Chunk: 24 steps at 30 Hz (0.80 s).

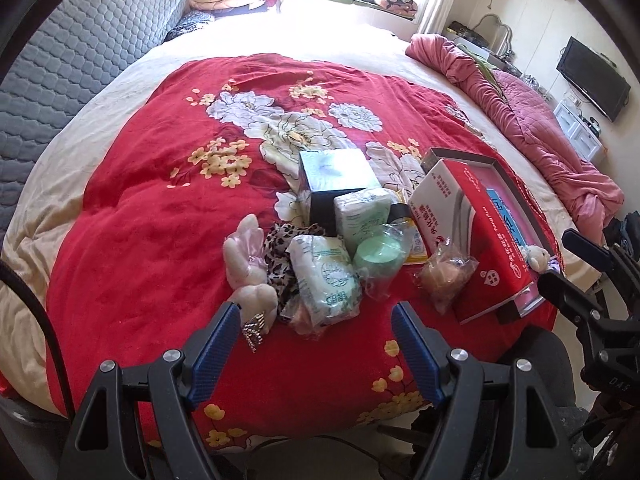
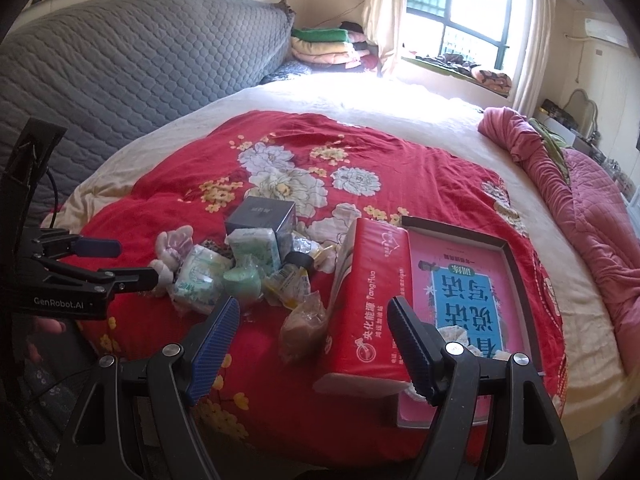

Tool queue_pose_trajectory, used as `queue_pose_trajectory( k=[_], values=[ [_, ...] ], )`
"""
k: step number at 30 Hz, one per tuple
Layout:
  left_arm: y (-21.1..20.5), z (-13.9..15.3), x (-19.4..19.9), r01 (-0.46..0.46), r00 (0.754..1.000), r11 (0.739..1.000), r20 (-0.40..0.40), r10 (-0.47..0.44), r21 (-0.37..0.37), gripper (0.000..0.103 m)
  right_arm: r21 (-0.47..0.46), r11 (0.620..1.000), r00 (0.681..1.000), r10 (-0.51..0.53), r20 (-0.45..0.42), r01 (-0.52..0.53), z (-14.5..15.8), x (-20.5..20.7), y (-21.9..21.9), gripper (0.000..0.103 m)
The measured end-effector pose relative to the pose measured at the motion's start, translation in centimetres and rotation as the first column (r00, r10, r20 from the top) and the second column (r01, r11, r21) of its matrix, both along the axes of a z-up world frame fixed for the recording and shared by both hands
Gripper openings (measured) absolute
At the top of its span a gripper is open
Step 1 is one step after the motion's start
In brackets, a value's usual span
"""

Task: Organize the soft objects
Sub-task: 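Grasp the pink-bow white bunny with the left tool while the right tool grasps the bagged bread bun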

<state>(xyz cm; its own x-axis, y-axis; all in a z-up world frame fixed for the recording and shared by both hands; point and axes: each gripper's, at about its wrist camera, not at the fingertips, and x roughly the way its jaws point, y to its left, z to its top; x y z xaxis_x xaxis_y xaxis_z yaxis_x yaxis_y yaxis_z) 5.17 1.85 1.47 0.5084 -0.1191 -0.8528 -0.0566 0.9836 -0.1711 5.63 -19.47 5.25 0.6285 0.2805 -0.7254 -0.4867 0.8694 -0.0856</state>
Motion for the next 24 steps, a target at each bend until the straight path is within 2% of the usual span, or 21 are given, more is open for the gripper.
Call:
queue_pose_trajectory(
  k=[10,17,22,24],
  values=[
    [3.1,-2.3,0.4,-0.070,0.996,0.997,-0.060,0.067,-0.039,0.077,-0.125,0.990,0.998,0.064,0.002,-0.063,-3.1,0.1,1.9,0.078],
    [4.6,-3.9,1.3,-0.116,0.988,0.992,-0.108,0.110,-0.055,0.077,-0.156,0.984,0.996,0.088,-0.003,-0.087,-4.3,0.5,2.5,0.078],
    [4.9,-5.2,2.0,-0.138,0.982,0.988,-0.138,0.128,-0.065,0.077,-0.209,0.970,0.992,0.123,-0.009,-0.122,-5.4,0.7,3.5,0.078],
    [5.2,-5.7,2.4,-0.146,0.979,0.987,-0.150,0.135,-0.063,0.077,-0.259,0.956,0.990,0.144,-0.006,-0.140,-6.1,0.8,4.2,0.078]
  ],
)
